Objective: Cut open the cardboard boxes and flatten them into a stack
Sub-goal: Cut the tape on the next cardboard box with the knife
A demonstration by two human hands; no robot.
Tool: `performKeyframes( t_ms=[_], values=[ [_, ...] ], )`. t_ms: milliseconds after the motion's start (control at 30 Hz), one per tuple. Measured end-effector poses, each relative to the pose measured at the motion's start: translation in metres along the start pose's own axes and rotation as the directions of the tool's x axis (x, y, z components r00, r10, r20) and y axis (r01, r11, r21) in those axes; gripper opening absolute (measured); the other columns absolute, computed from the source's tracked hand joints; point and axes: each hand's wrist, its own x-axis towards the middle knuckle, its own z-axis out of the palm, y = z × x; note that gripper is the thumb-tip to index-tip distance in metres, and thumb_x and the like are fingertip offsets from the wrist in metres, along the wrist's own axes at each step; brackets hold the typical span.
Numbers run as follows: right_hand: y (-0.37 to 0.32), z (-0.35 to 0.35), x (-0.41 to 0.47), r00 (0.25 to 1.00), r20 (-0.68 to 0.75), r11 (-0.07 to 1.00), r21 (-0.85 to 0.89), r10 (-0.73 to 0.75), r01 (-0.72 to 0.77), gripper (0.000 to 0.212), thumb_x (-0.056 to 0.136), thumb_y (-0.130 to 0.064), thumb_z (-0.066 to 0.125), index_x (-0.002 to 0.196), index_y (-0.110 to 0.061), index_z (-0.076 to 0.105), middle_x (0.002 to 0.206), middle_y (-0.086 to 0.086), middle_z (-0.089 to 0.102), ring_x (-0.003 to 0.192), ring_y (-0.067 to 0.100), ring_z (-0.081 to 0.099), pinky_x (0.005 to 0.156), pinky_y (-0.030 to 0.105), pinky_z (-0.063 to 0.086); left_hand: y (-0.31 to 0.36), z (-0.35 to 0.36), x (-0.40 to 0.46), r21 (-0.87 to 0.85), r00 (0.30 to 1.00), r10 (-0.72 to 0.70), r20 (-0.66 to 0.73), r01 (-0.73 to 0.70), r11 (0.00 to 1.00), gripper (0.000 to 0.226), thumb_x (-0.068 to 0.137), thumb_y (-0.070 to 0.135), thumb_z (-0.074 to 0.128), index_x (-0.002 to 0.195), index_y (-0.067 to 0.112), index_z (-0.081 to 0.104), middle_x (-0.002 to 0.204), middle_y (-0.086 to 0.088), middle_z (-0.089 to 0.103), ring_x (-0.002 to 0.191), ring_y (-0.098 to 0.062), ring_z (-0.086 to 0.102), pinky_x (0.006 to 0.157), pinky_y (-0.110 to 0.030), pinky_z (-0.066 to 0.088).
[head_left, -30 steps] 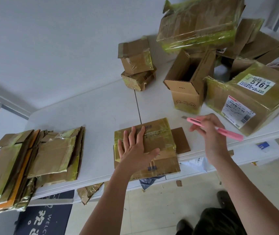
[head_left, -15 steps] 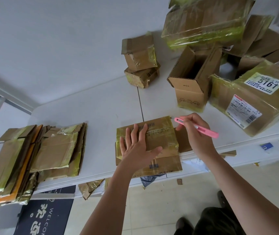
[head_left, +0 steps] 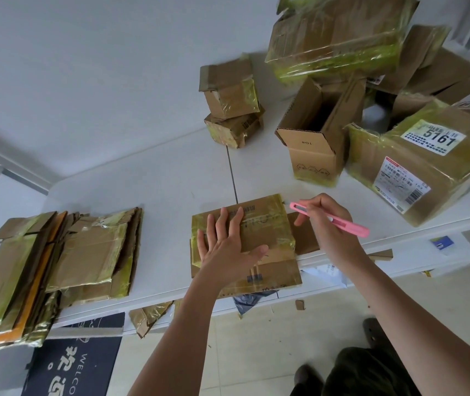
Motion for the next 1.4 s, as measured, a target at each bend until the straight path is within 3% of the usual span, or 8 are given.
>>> performKeyframes(
  t_ms=[300,433,867,967,1033,1200,1333,1400],
  values=[
    [0.002,0.010,0.000,0.991,-0.117,0.998,-0.001,-0.057,0.057,0.019,0.101,-0.008,0.049,0.092,0.000,0.064,0.070,0.001,0.070,0.070,0.023,0.064,0.065,0.014,0.047,0.002,-0.001,0.000,0.022,1.000,0.001,0.009,-0.001,1.000,0.091,0.089,0.069,0.046,0.155,0.036,-0.009,0.163,0.006,-0.020,0.148,-0.022,-0.026,0.120,-0.049,-0.014],
    [0.005,0.018,-0.003,0.972,-0.215,0.994,0.023,-0.097,0.104,0.017,0.101,-0.007,0.049,0.092,0.000,0.061,0.072,0.004,0.068,0.061,0.005,0.059,0.066,0.014,0.046,0.002,0.000,0.000,0.020,1.000,-0.001,0.006,0.001,1.000,0.092,0.089,0.069,0.046,0.155,0.036,-0.009,0.163,0.005,-0.020,0.148,-0.022,-0.026,0.120,-0.049,-0.015],
    [0.000,-0.002,-0.007,1.000,-0.005,1.000,-0.004,0.014,-0.014,0.019,0.099,-0.002,0.051,0.083,0.004,0.059,0.072,0.010,0.068,0.069,-0.004,0.064,0.063,0.007,0.043,0.000,0.000,0.001,-0.006,1.000,0.010,0.020,-0.010,1.000,0.093,0.088,0.069,0.047,0.156,0.035,-0.008,0.163,0.006,-0.020,0.148,-0.022,-0.027,0.120,-0.049,-0.015],
    [0.003,-0.009,-0.024,0.999,0.020,0.999,0.003,0.033,-0.033,0.022,0.097,-0.017,0.051,0.079,-0.006,0.058,0.072,0.002,0.070,0.074,0.009,0.068,0.071,0.020,0.048,0.000,0.000,0.002,-0.006,1.000,0.006,0.021,-0.006,1.000,0.094,0.088,0.070,0.048,0.155,0.036,-0.007,0.163,0.006,-0.019,0.148,-0.021,-0.026,0.120,-0.049,-0.015],
    [0.003,-0.013,-0.037,0.998,0.031,0.999,-0.017,0.045,-0.045,0.023,0.092,-0.025,0.050,0.082,-0.006,0.059,0.073,-0.002,0.071,0.065,0.021,0.063,0.062,0.029,0.047,0.001,0.000,0.002,0.002,1.000,0.000,0.004,0.000,1.000,0.094,0.087,0.071,0.049,0.156,0.036,-0.005,0.163,0.007,-0.016,0.149,-0.021,-0.023,0.121,-0.049,-0.012],
    [0.001,-0.021,-0.059,0.999,0.002,0.999,-0.011,0.039,-0.039,0.019,0.100,-0.008,0.050,0.083,-0.005,0.057,0.075,-0.005,0.071,0.040,0.002,0.039,0.040,0.017,0.032,0.000,-0.015,0.010,0.076,1.000,-0.017,-0.007,0.017,0.997,0.095,0.078,0.082,0.046,0.153,0.041,0.005,0.164,0.002,-0.005,0.150,-0.026,-0.002,0.120,-0.053,0.006],
    [0.000,-0.019,-0.059,0.993,-0.111,0.999,0.024,0.024,-0.021,0.018,0.092,-0.027,0.048,0.089,-0.012,0.058,0.076,-0.005,0.069,0.065,0.004,0.061,0.060,0.015,0.046,0.004,-0.031,0.019,0.137,0.985,-0.086,-0.149,0.107,0.985,0.104,0.067,0.097,0.030,0.147,0.031,0.025,0.144,-0.012,0.039,0.135,-0.033,0.029,0.109,-0.052,0.026],
    [0.002,-0.017,-0.058,0.990,-0.142,0.998,0.068,0.011,-0.002,0.015,0.093,-0.026,0.049,0.093,-0.014,0.058,0.078,0.001,0.068,0.079,0.012,0.066,0.077,0.023,0.052,0.009,-0.034,0.022,0.055,0.965,-0.205,-0.160,0.216,0.975,0.111,0.064,0.098,0.031,0.143,0.021,0.030,0.142,-0.018,0.040,0.135,-0.037,0.029,0.109,-0.052,0.026]
  ],
)
